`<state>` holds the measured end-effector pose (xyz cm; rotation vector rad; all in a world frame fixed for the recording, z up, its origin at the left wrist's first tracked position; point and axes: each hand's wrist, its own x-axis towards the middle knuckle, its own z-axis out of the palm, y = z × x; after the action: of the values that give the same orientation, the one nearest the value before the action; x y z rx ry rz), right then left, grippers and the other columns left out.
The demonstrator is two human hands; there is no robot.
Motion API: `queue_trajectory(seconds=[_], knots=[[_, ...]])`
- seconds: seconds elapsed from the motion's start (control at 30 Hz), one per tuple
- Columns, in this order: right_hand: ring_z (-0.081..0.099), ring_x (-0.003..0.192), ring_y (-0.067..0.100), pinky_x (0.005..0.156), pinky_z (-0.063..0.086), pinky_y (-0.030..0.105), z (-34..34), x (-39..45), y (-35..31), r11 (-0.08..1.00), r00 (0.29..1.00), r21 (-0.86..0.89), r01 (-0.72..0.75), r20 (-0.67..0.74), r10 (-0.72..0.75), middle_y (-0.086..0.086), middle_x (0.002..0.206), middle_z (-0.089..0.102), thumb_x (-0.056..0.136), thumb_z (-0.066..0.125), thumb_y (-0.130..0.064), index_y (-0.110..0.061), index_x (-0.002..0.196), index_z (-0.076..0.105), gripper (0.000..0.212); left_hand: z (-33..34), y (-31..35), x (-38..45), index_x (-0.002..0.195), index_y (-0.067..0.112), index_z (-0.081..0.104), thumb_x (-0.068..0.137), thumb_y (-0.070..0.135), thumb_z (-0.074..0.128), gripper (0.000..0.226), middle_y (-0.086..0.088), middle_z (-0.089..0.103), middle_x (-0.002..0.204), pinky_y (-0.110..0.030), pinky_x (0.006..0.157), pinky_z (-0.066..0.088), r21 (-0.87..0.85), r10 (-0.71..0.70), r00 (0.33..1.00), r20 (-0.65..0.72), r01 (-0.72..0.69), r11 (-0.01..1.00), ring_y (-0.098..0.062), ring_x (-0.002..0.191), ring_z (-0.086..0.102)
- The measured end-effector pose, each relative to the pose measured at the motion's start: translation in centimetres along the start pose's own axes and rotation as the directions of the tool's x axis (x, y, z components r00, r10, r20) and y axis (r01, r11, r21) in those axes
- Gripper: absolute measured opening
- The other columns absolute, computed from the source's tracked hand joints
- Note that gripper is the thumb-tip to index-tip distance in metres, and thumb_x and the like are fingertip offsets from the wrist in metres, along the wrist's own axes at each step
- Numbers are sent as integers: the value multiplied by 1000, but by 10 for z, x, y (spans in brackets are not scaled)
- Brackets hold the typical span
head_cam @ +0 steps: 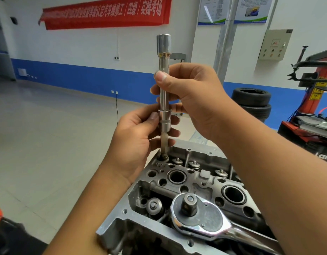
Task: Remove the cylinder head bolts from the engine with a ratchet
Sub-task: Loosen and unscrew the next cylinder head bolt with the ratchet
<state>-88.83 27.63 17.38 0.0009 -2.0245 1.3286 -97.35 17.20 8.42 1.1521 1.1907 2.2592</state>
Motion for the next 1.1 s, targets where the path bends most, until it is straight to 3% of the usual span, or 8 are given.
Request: queue_trajectory(seconds=[0.13,0.3,0.43,0.53,0.63,0.73,0.97,1.1], knots=[[72,74,14,70,61,31,2,-2,-1,1000,996,29,9,85,-12,7,86,79,97,71,-17,-8,100,71,10,-2,-3,2,97,15,78,107,3,48,34,-15,77,91,-43,68,62,77,106,988,-114,-97,992,-29,75,75],[71,70,10,66,59,28,2,-1,-1,999,998,51,13,54,-16,11,86,77,98,70,-14,-3,105,70,13,0,-1,0,97,16,79,105,24,48,34,-21,75,90,-44,70,63,-61,-20,1000,-5,20,998,-33,75,73],[73,73,12,68,62,30,-2,0,-1,998,1000,55,12,28,-13,9,83,77,93,76,-14,-8,98,72,9,0,-2,-1,96,19,79,84,33,71,20,-18,76,90,-40,67,63,25,33,999,-30,-33,999,-33,76,74],[74,74,15,71,63,32,-2,0,-1,999,999,26,32,-16,-32,8,83,77,86,84,-17,-6,96,73,18,-2,-4,0,91,17,74,62,38,85,38,-8,73,83,-36,64,61,157,137,986,-94,-121,980,-28,73,74],[72,74,18,71,64,38,-1,0,0,999,997,-15,33,-63,-33,17,89,76,82,88,-21,-2,93,73,26,-1,-3,0,89,22,78,80,40,74,21,-9,74,85,-37,67,61,116,90,994,-54,-83,990,-27,75,73],[67,69,23,64,62,44,0,-1,0,999,995,-8,40,-91,-40,27,92,71,83,87,-21,-2,86,71,25,0,-1,-2,106,13,76,93,34,55,32,-20,75,97,-40,72,64,-6,-21,999,28,21,1000,-34,81,74],[73,71,16,84,61,52,0,-2,-3,1000,1000,-12,4,-13,-5,5,78,77,93,76,-28,-13,88,73,17,0,-2,-1,96,9,69,59,33,86,48,-8,72,80,-38,61,60,111,99,989,-107,-87,990,-28,71,73],[70,68,18,69,61,36,0,-1,-4,1000,1000,23,6,-20,-6,7,76,76,95,74,-25,-10,88,71,17,0,0,-2,101,16,78,87,33,69,24,-14,75,94,-43,72,64,-13,-10,1000,25,10,1000,-32,81,74]])
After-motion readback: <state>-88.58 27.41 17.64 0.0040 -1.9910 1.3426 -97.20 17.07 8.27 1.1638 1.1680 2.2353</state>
